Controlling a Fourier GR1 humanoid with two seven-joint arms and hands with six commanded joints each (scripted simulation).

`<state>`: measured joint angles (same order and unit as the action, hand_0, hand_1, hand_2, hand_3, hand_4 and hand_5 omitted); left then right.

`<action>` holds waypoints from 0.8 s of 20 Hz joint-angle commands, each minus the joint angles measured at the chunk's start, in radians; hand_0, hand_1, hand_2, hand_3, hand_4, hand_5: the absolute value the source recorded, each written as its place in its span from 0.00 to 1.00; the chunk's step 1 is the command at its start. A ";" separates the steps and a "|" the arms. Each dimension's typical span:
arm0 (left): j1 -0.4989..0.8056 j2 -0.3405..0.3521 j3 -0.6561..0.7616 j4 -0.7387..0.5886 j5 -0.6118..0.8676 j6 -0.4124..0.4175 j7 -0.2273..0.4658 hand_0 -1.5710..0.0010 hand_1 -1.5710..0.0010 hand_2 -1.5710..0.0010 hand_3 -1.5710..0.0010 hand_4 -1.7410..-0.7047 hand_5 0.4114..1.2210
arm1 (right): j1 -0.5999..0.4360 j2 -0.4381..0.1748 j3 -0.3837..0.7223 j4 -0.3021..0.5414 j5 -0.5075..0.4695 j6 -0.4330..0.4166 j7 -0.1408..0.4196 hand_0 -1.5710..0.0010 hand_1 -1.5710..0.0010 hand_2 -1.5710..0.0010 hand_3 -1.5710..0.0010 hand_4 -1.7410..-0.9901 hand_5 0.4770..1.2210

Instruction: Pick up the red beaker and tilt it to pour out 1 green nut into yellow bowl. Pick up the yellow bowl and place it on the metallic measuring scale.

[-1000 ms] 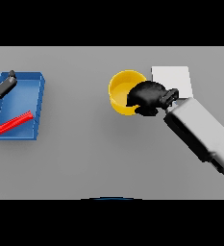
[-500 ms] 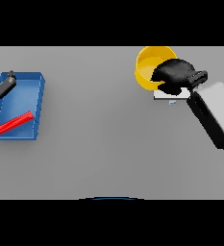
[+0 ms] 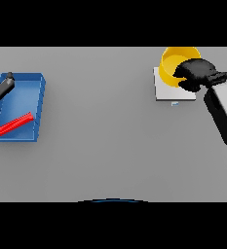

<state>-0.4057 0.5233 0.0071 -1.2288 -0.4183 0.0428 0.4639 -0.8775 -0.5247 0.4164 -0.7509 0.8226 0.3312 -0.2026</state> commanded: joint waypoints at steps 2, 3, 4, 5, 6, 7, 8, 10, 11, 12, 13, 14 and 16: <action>0.000 -0.007 -0.004 -0.002 -0.003 0.005 0.000 1.00 1.00 1.00 1.00 0.98 0.33 | -0.004 0.005 -0.008 0.047 0.002 -0.021 -0.011 0.00 0.00 0.10 0.14 0.00 1.00; -0.002 -0.010 -0.006 -0.002 -0.006 0.006 0.010 1.00 1.00 1.00 1.00 0.98 0.33 | 0.002 -0.001 -0.012 0.058 -0.002 -0.019 -0.023 0.00 0.00 0.11 0.13 0.00 1.00; -0.003 -0.005 -0.004 0.006 -0.006 0.004 0.005 1.00 1.00 1.00 1.00 0.98 0.33 | 0.002 0.012 -0.012 0.075 0.002 -0.031 -0.010 0.00 0.00 0.11 0.14 0.00 1.00; -0.008 -0.005 -0.001 0.016 -0.005 0.005 0.007 1.00 1.00 1.00 1.00 0.98 0.33 | -0.007 0.017 -0.015 0.099 0.003 -0.039 -0.022 0.00 0.00 0.11 0.14 0.00 1.00; -0.004 0.000 0.003 0.019 0.001 0.000 -0.003 1.00 1.00 1.00 1.00 0.98 0.33 | 0.000 0.024 -0.017 0.112 0.001 -0.051 -0.032 0.00 0.00 0.12 0.15 0.00 1.00; -0.007 -0.003 0.002 0.024 0.001 0.002 -0.011 1.00 1.00 1.00 1.00 0.98 0.33 | -0.006 0.030 -0.017 0.132 0.002 -0.057 -0.045 0.00 0.00 0.13 0.15 0.00 1.00; -0.013 -0.006 -0.001 0.026 -0.001 0.001 -0.007 1.00 1.00 1.00 1.00 0.98 0.33 | -0.007 0.035 -0.023 0.141 -0.002 -0.066 -0.048 0.00 0.00 0.14 0.13 0.00 1.00; -0.010 -0.006 -0.008 0.016 -0.008 -0.001 -0.003 1.00 1.00 1.00 1.00 0.98 0.32 | -0.010 0.041 -0.024 0.165 -0.004 -0.076 -0.073 0.01 0.00 0.15 0.09 0.00 1.00; -0.012 -0.007 -0.005 0.022 -0.004 0.001 -0.007 1.00 1.00 1.00 1.00 0.98 0.32 | -0.018 0.045 -0.028 0.174 -0.006 -0.079 -0.070 0.04 0.00 0.15 0.07 0.00 1.00; -0.015 -0.006 -0.007 0.027 -0.009 0.002 -0.002 1.00 1.00 1.00 1.00 0.98 0.32 | -0.020 0.053 -0.026 0.178 -0.005 -0.081 -0.066 0.07 0.00 0.15 0.08 0.00 1.00; -0.029 -0.008 -0.007 0.040 -0.012 0.003 0.002 1.00 1.00 1.00 1.00 0.98 0.32 | -0.024 0.054 -0.025 0.183 -0.005 -0.076 -0.072 0.08 0.04 0.12 0.12 0.01 1.00; -0.019 -0.003 -0.004 0.024 -0.007 0.002 -0.005 1.00 1.00 1.00 1.00 0.98 0.32 | -0.020 0.057 -0.029 0.187 -0.011 -0.077 -0.070 0.06 0.06 0.10 0.21 0.01 1.00; -0.028 -0.009 -0.007 0.043 -0.009 0.002 -0.005 1.00 1.00 1.00 1.00 0.98 0.32 | -0.023 0.053 -0.033 0.180 -0.014 -0.070 -0.065 0.08 0.15 0.18 0.37 0.07 1.00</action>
<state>-0.4340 0.5141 -0.0001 -1.1858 -0.4271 0.0445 0.4591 -0.9012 -0.4712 0.3828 -0.5707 0.8091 0.2615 -0.2685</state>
